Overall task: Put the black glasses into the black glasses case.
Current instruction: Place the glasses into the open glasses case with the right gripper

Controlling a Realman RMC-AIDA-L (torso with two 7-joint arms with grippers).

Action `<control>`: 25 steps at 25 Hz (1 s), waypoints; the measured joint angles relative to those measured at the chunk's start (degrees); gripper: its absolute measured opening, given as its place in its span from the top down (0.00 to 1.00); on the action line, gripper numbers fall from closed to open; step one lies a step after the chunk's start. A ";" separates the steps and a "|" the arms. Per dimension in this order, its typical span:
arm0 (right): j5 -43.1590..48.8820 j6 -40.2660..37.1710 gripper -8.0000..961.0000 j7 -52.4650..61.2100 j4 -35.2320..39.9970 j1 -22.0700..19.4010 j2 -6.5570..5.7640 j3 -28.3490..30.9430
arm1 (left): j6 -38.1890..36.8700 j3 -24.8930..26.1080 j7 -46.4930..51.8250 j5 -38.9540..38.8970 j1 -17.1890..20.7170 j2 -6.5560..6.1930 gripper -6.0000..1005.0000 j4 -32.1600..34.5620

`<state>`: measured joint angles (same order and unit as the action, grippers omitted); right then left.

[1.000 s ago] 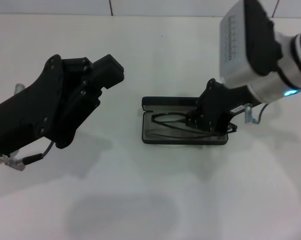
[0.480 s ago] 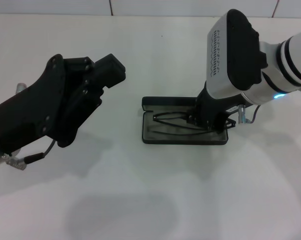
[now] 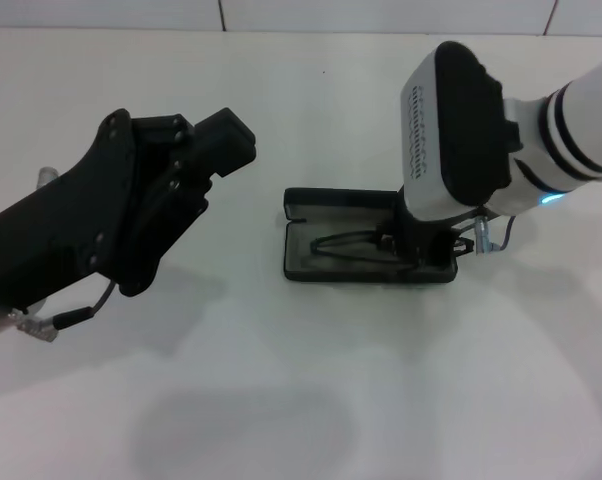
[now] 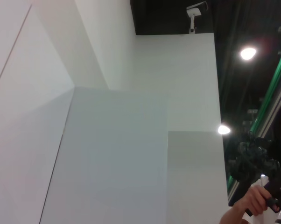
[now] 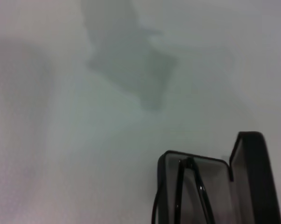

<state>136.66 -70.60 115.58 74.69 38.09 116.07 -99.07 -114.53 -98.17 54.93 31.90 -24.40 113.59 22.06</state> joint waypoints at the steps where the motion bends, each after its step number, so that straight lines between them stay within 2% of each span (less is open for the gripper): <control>1: 0.21 0.41 0.87 -0.02 -0.13 0.04 0.00 -0.45 | 0.00 0.00 0.00 0.00 0.05 0.01 0.96 0.00; 25: 1.97 2.91 0.87 -0.01 0.17 -0.25 0.00 -2.36 | -0.17 0.00 0.00 -0.01 0.50 0.14 0.96 0.00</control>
<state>138.63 -67.69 115.58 74.87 37.84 116.07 -101.43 -114.70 -98.17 54.93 31.90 -23.90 113.73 22.05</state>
